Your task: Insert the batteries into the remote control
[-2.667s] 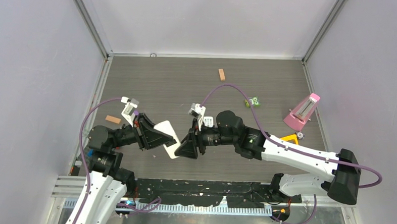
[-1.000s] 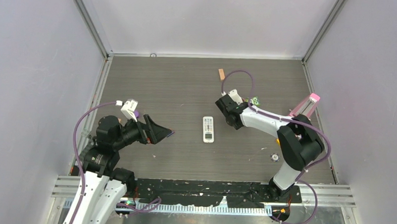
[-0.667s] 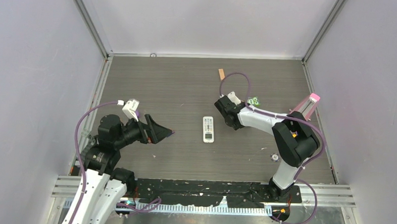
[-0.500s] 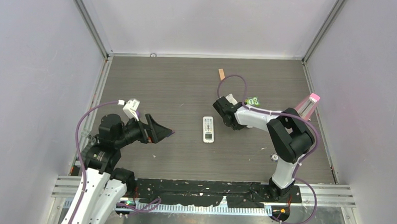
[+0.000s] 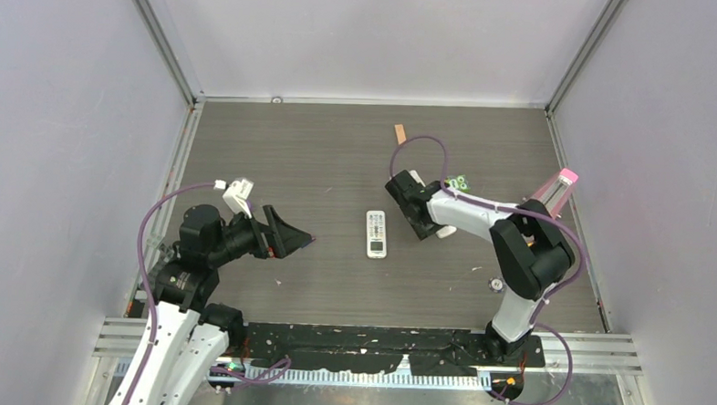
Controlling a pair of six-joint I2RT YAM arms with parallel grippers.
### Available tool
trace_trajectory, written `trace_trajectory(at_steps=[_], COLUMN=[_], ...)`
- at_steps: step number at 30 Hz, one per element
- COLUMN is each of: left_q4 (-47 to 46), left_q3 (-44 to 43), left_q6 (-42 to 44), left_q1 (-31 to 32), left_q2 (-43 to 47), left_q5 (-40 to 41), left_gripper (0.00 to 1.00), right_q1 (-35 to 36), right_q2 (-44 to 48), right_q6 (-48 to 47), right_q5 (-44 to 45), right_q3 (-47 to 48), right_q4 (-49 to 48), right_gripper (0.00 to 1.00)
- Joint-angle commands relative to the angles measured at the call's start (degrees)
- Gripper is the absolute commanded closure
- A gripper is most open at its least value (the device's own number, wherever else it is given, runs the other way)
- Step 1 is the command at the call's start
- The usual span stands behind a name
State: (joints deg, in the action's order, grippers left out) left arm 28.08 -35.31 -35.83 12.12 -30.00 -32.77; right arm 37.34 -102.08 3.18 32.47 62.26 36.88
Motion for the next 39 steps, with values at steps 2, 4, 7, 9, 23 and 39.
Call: trace_trajectory(at_steps=[2, 4, 7, 9, 23, 39], left_q4=[-1.7, -1.4, -1.2, -1.1, 1.4, 2.1], left_q3=[0.2, 0.2, 0.3, 0.3, 0.0, 1.1], left_q6=[0.1, 0.0, 0.0, -0.1, -0.2, 0.1], left_q1=[0.2, 0.2, 0.3, 0.2, 0.2, 0.2], left_q2=[0.0, 0.1, 0.5, 0.9, 3.9, 4.8], left_q5=[-0.3, 0.0, 1.3, 2.2, 4.7, 4.9], left_gripper=[0.01, 0.0, 0.0, 0.0, 0.0, 0.0], right_q1=[0.1, 0.2, 0.3, 0.7, 11.4, 14.0], right_q2=[7.8, 9.8, 11.6, 13.7, 11.3, 3.4], right_q6=[1.4, 3.2, 9.8, 14.7, 32.2, 29.6], right_q5=[-8.0, -10.4, -16.1, -19.7, -20.3, -18.4], right_q3=[3.0, 2.8, 2.9, 1.1, -4.4, -1.0], right_q4=[2.5, 2.6, 1.2, -2.8, -17.8, -13.2], right_gripper=[0.45, 0.44, 0.43, 0.42, 0.15, 0.36])
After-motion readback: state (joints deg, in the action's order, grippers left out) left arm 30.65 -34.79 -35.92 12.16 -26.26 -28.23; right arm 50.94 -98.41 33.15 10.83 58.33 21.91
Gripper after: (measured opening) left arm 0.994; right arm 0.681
